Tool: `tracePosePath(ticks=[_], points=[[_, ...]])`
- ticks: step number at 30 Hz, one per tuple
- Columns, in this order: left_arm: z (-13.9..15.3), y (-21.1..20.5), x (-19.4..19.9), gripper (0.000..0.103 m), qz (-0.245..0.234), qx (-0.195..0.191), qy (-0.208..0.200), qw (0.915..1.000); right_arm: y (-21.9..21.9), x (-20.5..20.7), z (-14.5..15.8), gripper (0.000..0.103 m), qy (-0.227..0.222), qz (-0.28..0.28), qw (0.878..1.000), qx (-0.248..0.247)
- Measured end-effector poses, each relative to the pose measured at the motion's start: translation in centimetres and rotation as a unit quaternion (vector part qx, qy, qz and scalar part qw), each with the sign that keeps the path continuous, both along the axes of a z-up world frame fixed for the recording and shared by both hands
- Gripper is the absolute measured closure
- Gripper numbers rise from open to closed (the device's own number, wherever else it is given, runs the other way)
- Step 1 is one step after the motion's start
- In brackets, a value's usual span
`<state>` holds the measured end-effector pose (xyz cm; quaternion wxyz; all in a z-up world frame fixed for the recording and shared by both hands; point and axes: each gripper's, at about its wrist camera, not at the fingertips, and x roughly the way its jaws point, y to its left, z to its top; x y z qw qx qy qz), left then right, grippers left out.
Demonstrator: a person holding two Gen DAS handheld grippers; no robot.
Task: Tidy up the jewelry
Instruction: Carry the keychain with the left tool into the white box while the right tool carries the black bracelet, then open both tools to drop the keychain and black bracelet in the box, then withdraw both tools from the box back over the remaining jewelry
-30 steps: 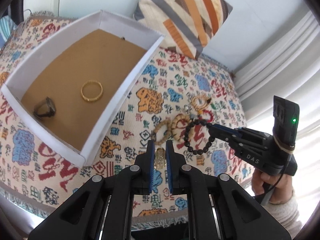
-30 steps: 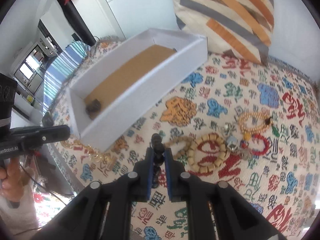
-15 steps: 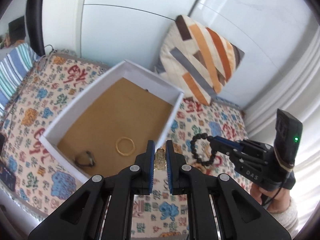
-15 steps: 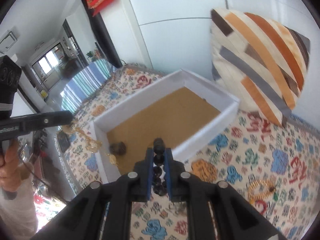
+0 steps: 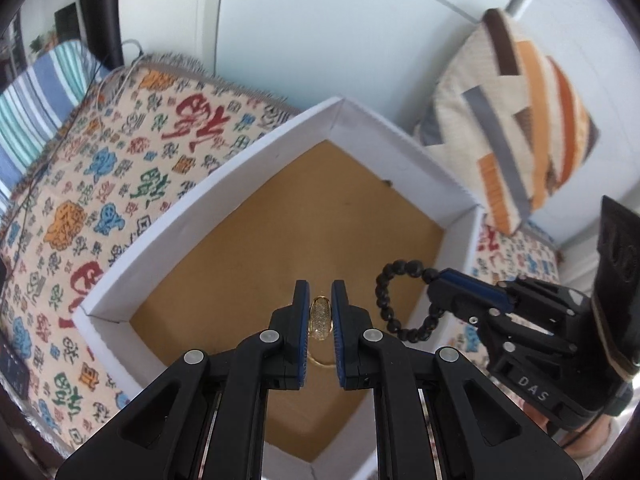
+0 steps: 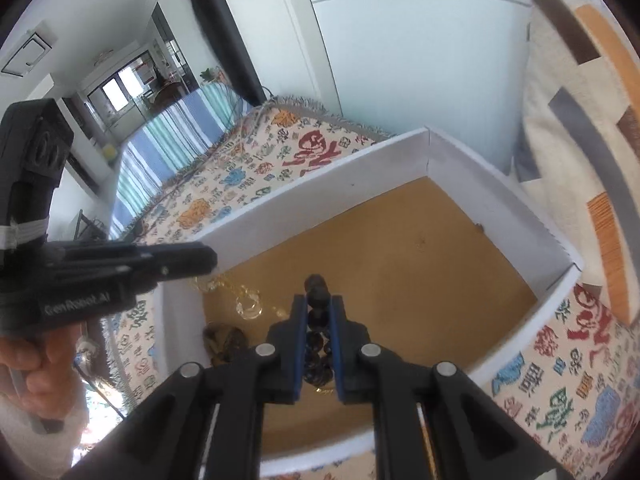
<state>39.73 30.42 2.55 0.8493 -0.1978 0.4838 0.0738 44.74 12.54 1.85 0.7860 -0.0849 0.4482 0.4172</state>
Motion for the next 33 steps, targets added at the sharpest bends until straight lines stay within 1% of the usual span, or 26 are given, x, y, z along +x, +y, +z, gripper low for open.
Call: tracePosePath(ticks=[2, 3, 4, 5, 6, 7, 8, 10, 12, 14, 16, 17, 19, 22, 23, 25, 26, 28, 30, 31, 32, 33], points=[[-2.1, 0.4, 0.8, 0.093, 0.010, 0.007, 0.012, 0.9999, 0.6, 0.8, -1.4, 0.089, 0.002, 0.004, 1.000, -0.002], [-3.3, 0.7, 1.2, 0.093, 0.016, 0.010, 0.018, 0.9997, 0.9, 1.2, -2.0, 0.084, 0.001, 0.002, 1.000, -0.010], [-4.3, 0.9, 1.4, 0.085, 0.028, 0.017, 0.026, 0.9991, 0.9, 1.7, -2.9, 0.062, -0.002, -0.009, 1.000, -0.025], [-5.3, 1.2, 1.4, 0.065, 0.042, 0.027, 0.037, 0.9981, 0.7, 2.0, -3.5, 0.044, -0.004, -0.019, 0.999, -0.032], [-5.8, 1.4, 1.4, 0.054, 0.051, 0.034, 0.046, 0.9971, 0.6, 2.1, -3.7, 0.043, -0.009, -0.028, 0.999, -0.033], [-6.2, 1.8, 1.0, 0.040, 0.061, 0.039, 0.047, 0.9963, 0.1, 2.3, -3.9, 0.043, -0.017, -0.039, 0.998, -0.035], [-6.4, 1.9, 0.5, 0.037, 0.066, 0.041, 0.042, 0.9961, -0.6, 2.2, -3.9, 0.043, -0.028, -0.048, 0.998, -0.039], [-6.3, 1.8, -0.4, 0.036, 0.061, 0.049, 0.036, 0.9963, -2.1, 1.9, -3.6, 0.043, -0.044, -0.055, 0.997, -0.041], [-5.7, 1.2, -1.4, 0.034, 0.055, 0.065, 0.028, 0.9960, -3.6, 1.3, -3.3, 0.043, -0.071, -0.065, 0.994, -0.050], [-4.8, -0.1, -2.6, 0.029, 0.043, 0.082, 0.013, 0.9956, -5.2, 0.3, -2.9, 0.043, -0.094, -0.069, 0.992, -0.054], [-3.7, -2.0, -3.9, 0.026, 0.027, 0.091, -0.006, 0.9954, -7.2, -0.9, -2.5, 0.043, -0.109, -0.073, 0.990, -0.048], [-3.2, -3.1, -4.6, 0.021, 0.017, 0.092, -0.017, 0.9955, -8.7, -1.8, -2.3, 0.043, -0.116, -0.078, 0.989, -0.040], [-2.0, -5.7, -6.3, 0.017, -0.007, 0.089, -0.043, 0.9951, -11.2, -3.6, -1.8, 0.043, -0.126, -0.085, 0.988, -0.025], [-0.9, -10.0, -9.0, 0.009, -0.047, 0.093, -0.082, 0.9911, -15.6, -7.1, -1.2, 0.043, -0.150, -0.110, 0.983, 0.002], [-0.7, -11.7, -10.3, 0.007, -0.064, 0.094, -0.098, 0.9887, -17.0, -8.1, -1.3, 0.043, -0.153, -0.122, 0.981, 0.007], [-0.6, -14.1, -11.9, 0.004, -0.083, 0.090, -0.116, 0.9857, -19.7, -9.9, -1.7, 0.042, -0.153, -0.151, 0.977, 0.010], [-1.0, -15.7, -13.0, 0.004, -0.095, 0.084, -0.126, 0.9839, -20.9, -10.7, -2.1, 0.042, -0.150, -0.162, 0.975, 0.009], [-1.9, -18.0, -14.3, 0.004, -0.114, 0.074, -0.127, 0.9826, -23.3, -12.0, -3.1, 0.042, -0.132, -0.184, 0.974, 0.010], [-4.0, -20.3, -15.4, 0.003, -0.139, 0.061, -0.112, 0.9821, -26.5, -13.6, -4.6, 0.042, -0.109, -0.208, 0.972, 0.020], [-4.9, -21.2, -15.8, 0.003, -0.148, 0.058, -0.103, 0.9819, -27.7, -14.4, -5.2, 0.042, -0.102, -0.221, 0.970, 0.017], [-6.4, -22.3, -16.2, 0.003, -0.155, 0.063, -0.092, 0.9817, -28.8, -15.0, -5.8, 0.040, -0.099, -0.232, 0.968, 0.015], [-7.2, -23.3, -16.6, 0.003, -0.157, 0.069, -0.083, 0.9817, -29.8, -15.7, -6.3, 0.036, -0.098, -0.243, 0.965, 0.014]])
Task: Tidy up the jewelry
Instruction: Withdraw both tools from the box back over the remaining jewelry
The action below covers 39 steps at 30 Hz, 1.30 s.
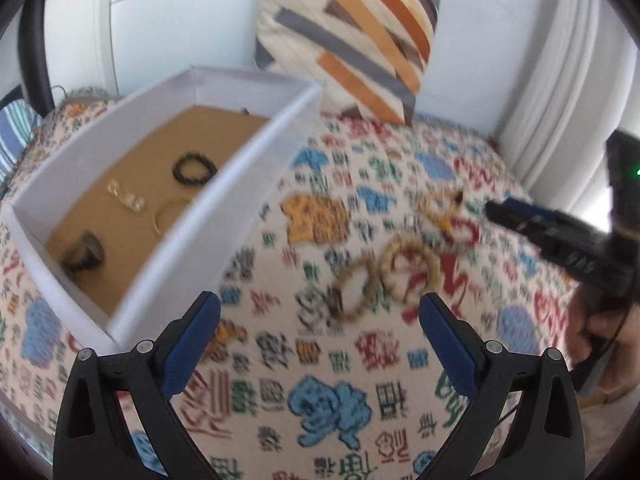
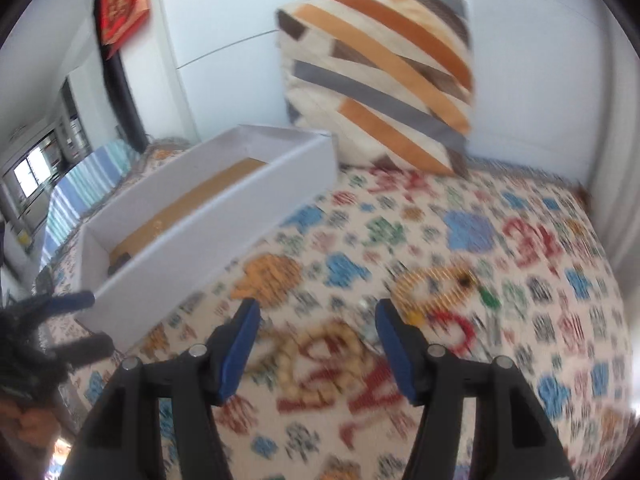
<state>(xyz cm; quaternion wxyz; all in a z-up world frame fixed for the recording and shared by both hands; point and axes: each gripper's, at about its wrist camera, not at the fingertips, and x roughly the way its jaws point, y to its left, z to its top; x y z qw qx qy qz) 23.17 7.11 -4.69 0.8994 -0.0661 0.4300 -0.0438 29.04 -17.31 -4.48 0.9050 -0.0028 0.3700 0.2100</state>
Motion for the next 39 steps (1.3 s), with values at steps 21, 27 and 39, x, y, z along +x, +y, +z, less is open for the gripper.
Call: tracePosePath(ticks=[21, 27, 39], points=[[-3.8, -4.0, -2.5, 0.004, -0.011, 0.046, 0.021, 0.9987, -10.5, -9.5, 0.3, 0.007, -0.039, -0.080, 0.996, -0.005], [-5.3, -4.3, -3.1, 0.003, -0.023, 0.049, 0.076, 0.9956, -10.1, -12.1, -2.2, 0.003, -0.003, -0.077, 0.997, 0.003], [-3.7, -3.4, -6.0, 0.003, -0.041, 0.042, 0.073, 0.9956, -7.2, -16.1, -2.1, 0.003, 0.002, -0.045, 0.999, 0.009]])
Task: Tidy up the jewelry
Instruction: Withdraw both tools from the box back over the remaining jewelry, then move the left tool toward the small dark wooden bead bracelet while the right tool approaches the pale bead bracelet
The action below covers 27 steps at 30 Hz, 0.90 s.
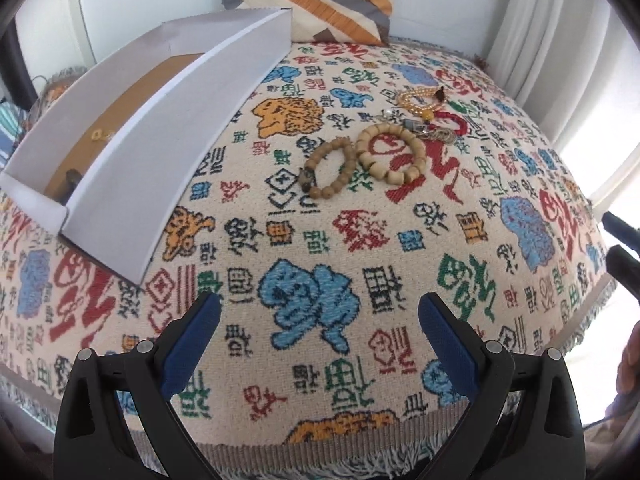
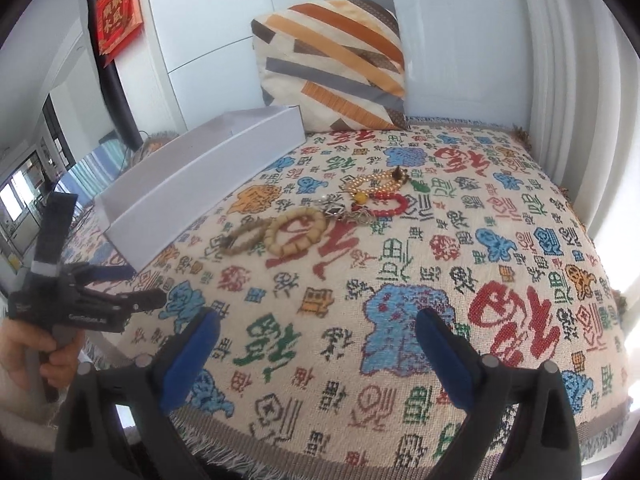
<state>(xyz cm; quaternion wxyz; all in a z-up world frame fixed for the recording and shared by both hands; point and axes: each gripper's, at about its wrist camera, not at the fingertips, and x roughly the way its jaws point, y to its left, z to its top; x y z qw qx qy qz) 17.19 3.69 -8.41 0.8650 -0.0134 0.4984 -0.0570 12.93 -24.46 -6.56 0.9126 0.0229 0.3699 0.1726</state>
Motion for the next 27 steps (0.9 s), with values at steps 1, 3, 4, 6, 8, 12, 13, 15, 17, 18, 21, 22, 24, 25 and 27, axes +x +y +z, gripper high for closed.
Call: tracePosePath(ticks=[1, 3, 4, 6, 8, 12, 13, 15, 17, 18, 21, 22, 24, 25, 27], points=[[0.2, 0.1, -0.2, 0.004, 0.002, -0.003, 0.002, 1.0000, 0.0, -0.2, 0.3, 0.003, 0.001, 0.000, 1.000, 0.005], [0.7, 0.2, -0.6, 0.004, 0.004, -0.011, 0.000, 0.9999, -0.4, -0.5, 0.8, 0.003, 0.009, -0.009, 1.000, 0.013], [0.9, 0.3, -0.8, 0.003, 0.004, -0.010, -0.002, 0.9999, -0.6, -0.4, 0.9, 0.003, 0.013, -0.015, 1.000, 0.013], [1.6, 0.2, -1.3, 0.003, 0.002, -0.002, -0.009, 1.0000, -1.1, -0.7, 1.0, 0.003, 0.019, -0.026, 0.999, 0.014], [2.1, 0.3, -1.8, 0.003, 0.000, 0.002, -0.016, 0.9999, -1.4, -1.0, 1.0, 0.003, 0.026, -0.027, 0.999, 0.009], [2.4, 1.1, -2.6, 0.003, 0.005, 0.010, -0.024, 0.9996, -1.2, -1.3, 0.7, 0.003, 0.031, -0.020, 0.999, -0.007], [2.2, 1.4, -2.6, 0.003, 0.008, 0.010, -0.022, 0.9997, -1.1, -1.3, 0.7, 0.003, 0.031, -0.019, 0.999, -0.009], [1.8, 1.8, -2.5, 0.003, 0.012, 0.006, -0.014, 0.9998, -0.9, -1.3, 0.5, 0.003, 0.032, -0.019, 0.999, -0.014], [1.4, 2.1, -2.3, 0.003, 0.016, 0.004, -0.005, 0.9999, -0.6, -1.2, 0.3, 0.003, 0.037, -0.014, 0.999, -0.018], [1.3, 2.3, -2.1, 0.003, 0.018, 0.003, 0.000, 0.9998, -0.4, -1.2, 0.1, 0.003, 0.040, -0.011, 0.999, -0.021], [0.9, 2.4, -1.5, 0.003, 0.020, -0.002, 0.012, 0.9997, -0.1, -0.9, -0.4, 0.003, 0.054, -0.008, 0.998, -0.028], [0.8, 2.5, -1.1, 0.003, 0.018, -0.005, 0.016, 0.9997, -0.1, -0.7, -0.6, 0.003, 0.061, -0.006, 0.998, -0.030], [0.8, 2.4, -0.3, 0.003, 0.016, -0.004, 0.021, 0.9996, -0.2, 0.1, -1.0, 0.003, 0.078, -0.007, 0.996, -0.035], [0.8, 2.4, 0.2, 0.003, 0.015, -0.002, 0.022, 0.9996, -0.2, 0.4, -1.2, 0.003, 0.084, -0.008, 0.996, -0.035], [0.7, 2.4, 0.9, 0.003, 0.016, 0.000, 0.023, 0.9996, -0.4, 1.4, -1.5, 0.003, 0.098, -0.014, 0.995, -0.033]])
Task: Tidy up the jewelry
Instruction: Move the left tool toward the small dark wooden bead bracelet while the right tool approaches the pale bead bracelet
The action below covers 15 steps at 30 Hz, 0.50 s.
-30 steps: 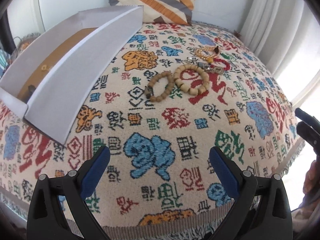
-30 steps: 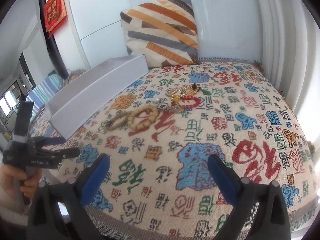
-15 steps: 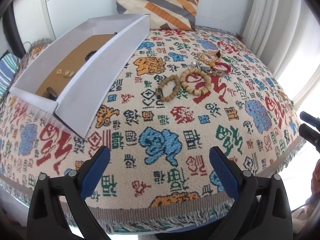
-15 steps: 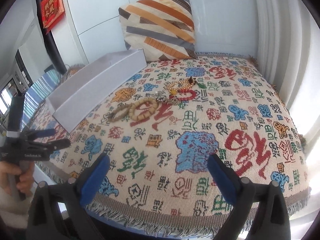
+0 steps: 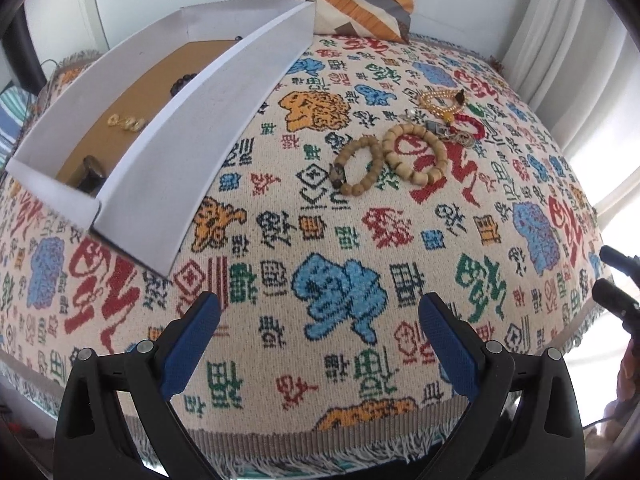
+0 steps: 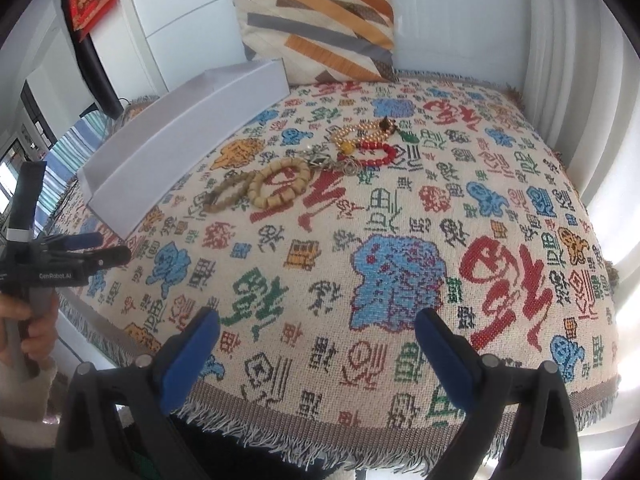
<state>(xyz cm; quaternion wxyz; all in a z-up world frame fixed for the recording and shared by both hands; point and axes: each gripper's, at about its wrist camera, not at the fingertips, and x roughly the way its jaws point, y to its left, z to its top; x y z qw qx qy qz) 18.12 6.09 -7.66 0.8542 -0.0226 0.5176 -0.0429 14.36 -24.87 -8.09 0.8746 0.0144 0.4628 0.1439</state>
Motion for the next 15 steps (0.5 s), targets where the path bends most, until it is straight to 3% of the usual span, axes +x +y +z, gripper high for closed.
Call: tracePosePath(ticks=[7, 15], points=[[-0.7, 0.5, 2.8, 0.003, 0.009, 0.001, 0.022, 0.9997, 0.7, 3.5, -0.6, 0.003, 0.033, -0.009, 0.999, -0.012], [-1.6, 0.7, 3.8, 0.004, 0.014, -0.010, 0.035, 0.9992, 2.5, 5.8, -1.6, 0.003, 0.081, 0.016, 0.996, 0.028]])
